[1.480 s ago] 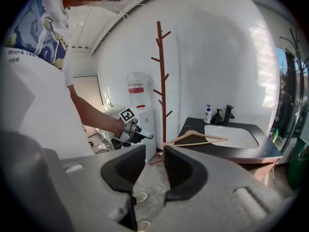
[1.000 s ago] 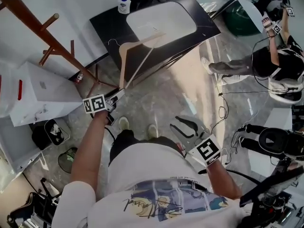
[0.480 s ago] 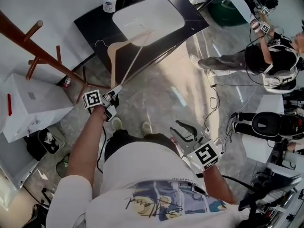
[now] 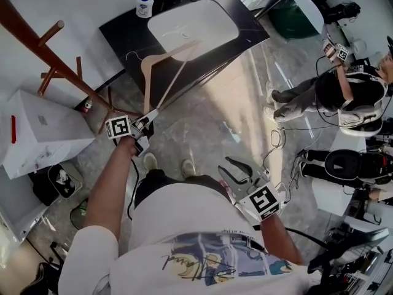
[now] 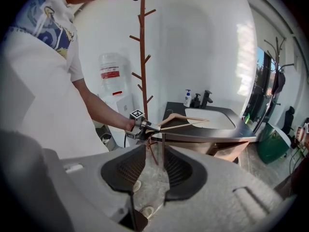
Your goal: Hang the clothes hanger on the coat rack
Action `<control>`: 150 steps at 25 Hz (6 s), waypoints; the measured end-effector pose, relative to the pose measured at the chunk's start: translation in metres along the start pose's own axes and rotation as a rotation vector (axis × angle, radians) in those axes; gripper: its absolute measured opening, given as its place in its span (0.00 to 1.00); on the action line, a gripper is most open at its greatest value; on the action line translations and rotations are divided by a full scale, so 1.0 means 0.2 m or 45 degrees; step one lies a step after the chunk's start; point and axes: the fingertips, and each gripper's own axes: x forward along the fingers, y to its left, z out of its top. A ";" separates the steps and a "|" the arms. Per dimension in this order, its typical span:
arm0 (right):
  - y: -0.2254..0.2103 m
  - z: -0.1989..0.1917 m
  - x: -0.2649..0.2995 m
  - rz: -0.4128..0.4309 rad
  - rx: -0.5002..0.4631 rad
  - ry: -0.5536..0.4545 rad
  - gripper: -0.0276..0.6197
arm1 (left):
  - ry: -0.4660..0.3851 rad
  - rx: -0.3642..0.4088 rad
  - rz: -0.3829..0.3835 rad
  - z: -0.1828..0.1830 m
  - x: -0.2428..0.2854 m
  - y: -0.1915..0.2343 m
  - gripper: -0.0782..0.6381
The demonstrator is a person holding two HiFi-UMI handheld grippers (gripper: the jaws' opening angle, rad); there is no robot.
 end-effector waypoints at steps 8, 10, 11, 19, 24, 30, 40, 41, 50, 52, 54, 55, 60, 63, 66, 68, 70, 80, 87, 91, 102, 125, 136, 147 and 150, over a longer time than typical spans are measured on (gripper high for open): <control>0.00 0.00 -0.02 0.084 -0.064 -0.044 0.23 | 0.018 0.286 0.118 -0.02 -0.10 -0.18 0.15; 0.00 0.01 -0.02 0.111 -0.086 -0.061 0.23 | -0.015 0.313 0.131 -0.03 -0.14 -0.25 0.15; 0.00 0.02 -0.02 0.126 -0.097 -0.069 0.23 | -0.041 0.325 0.134 -0.03 -0.15 -0.28 0.15; -0.04 0.03 -0.01 0.263 -0.184 -0.109 0.23 | -0.262 0.478 0.148 -0.01 -0.26 -0.55 0.15; -0.07 0.04 0.01 0.350 -0.258 -0.130 0.23 | -0.376 0.563 0.152 0.00 -0.30 -0.69 0.15; -0.09 0.05 0.01 0.430 -0.309 -0.169 0.23 | -0.449 0.735 0.192 -0.03 -0.34 -0.94 0.15; -0.11 0.04 0.01 0.573 -0.380 -0.216 0.23 | -0.571 0.901 0.278 -0.13 -0.46 -1.41 0.15; -0.11 0.04 0.01 0.585 -0.383 -0.221 0.23 | -0.586 0.912 0.291 -0.14 -0.48 -1.45 0.15; -0.14 0.00 -0.01 0.630 -0.362 -0.234 0.23 | -0.646 1.017 0.350 -0.14 -0.57 -1.78 0.15; -0.15 -0.01 -0.01 0.629 -0.358 -0.240 0.23 | -0.669 1.028 0.350 -0.12 -0.60 -1.83 0.15; -0.17 -0.01 -0.01 0.624 -0.353 -0.248 0.23 | -0.686 1.049 0.359 -0.10 -0.63 -1.88 0.15; -0.17 -0.01 0.00 0.622 -0.350 -0.252 0.23 | -0.690 1.065 0.368 -0.08 -0.65 -1.91 0.15; -0.13 0.05 0.03 0.619 -0.337 -0.260 0.23 | -0.667 1.129 0.371 0.00 -0.73 -2.08 0.15; -0.12 0.07 0.04 0.619 -0.335 -0.274 0.23 | -0.662 1.162 0.337 0.04 -0.75 -2.19 0.15; -0.11 0.07 0.05 0.616 -0.329 -0.280 0.23 | -0.662 1.197 0.325 0.09 -0.77 -2.28 0.15; -0.11 0.07 0.06 0.609 -0.325 -0.287 0.23 | -0.654 1.216 0.321 0.11 -0.78 -2.33 0.15; -0.11 0.07 0.06 0.601 -0.320 -0.294 0.23 | -0.641 1.231 0.312 0.13 -0.77 -2.36 0.15; -0.13 0.11 0.07 0.592 -0.221 -0.300 0.23 | -0.629 1.254 0.245 0.35 -0.76 -2.47 0.15; -0.16 0.12 0.11 0.555 -0.196 -0.293 0.23 | -0.649 1.293 0.225 0.48 -0.82 -2.54 0.15; -0.17 0.13 0.14 0.539 -0.192 -0.292 0.23 | -0.676 1.312 0.203 0.50 -0.87 -2.58 0.15; -0.11 0.20 0.20 0.521 -0.213 -0.275 0.23 | -0.709 1.356 0.252 0.52 -1.02 -2.47 0.15; 0.05 0.31 0.31 0.488 -0.220 -0.217 0.23 | -0.690 1.556 0.548 0.71 -1.30 -2.21 0.15; 0.14 0.38 0.41 0.481 -0.213 -0.199 0.23 | -0.696 1.634 0.648 0.85 -1.46 -2.18 0.15; 0.21 0.43 0.49 0.479 -0.191 -0.202 0.23 | -0.670 1.706 0.680 0.92 -1.49 -2.16 0.16; 0.23 0.43 0.50 0.478 -0.187 -0.200 0.23 | -0.668 1.728 0.684 0.93 -1.49 -2.15 0.16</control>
